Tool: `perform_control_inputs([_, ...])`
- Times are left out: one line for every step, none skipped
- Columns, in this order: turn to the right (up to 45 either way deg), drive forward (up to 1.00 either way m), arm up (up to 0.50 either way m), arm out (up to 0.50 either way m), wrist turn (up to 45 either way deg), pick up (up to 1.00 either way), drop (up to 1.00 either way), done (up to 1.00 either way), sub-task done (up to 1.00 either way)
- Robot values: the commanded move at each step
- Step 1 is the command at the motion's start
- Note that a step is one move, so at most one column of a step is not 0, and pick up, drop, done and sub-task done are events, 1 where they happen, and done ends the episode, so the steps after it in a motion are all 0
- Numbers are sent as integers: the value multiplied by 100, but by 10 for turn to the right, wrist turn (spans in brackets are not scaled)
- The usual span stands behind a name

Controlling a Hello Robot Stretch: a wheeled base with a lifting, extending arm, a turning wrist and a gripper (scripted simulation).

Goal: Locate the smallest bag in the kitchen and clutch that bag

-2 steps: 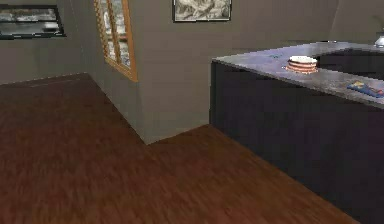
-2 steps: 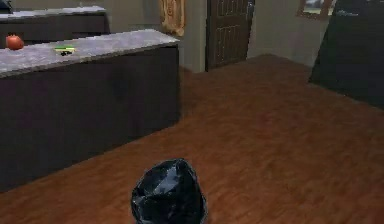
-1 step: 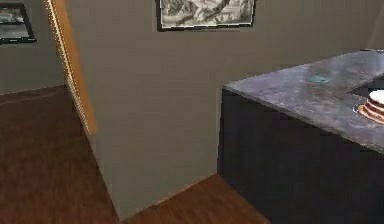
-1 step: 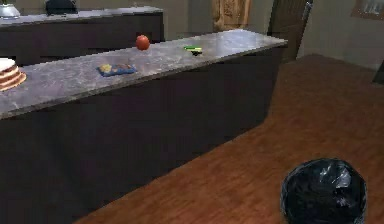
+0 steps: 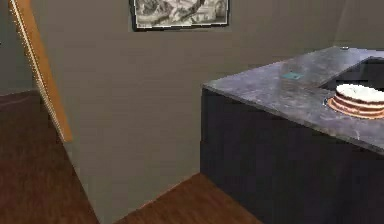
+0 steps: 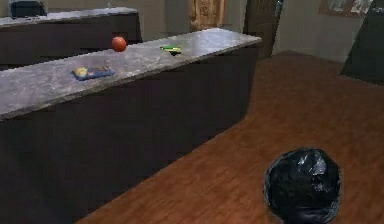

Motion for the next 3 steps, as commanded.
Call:
perform_control_inputs([0,65,0,0,0,0,0,0,0])
perform_control_inputs([-450,0,0,0,0,0,0,0,0])
perform_control_inputs([-30,0,0,0,0,0,0,0,0])
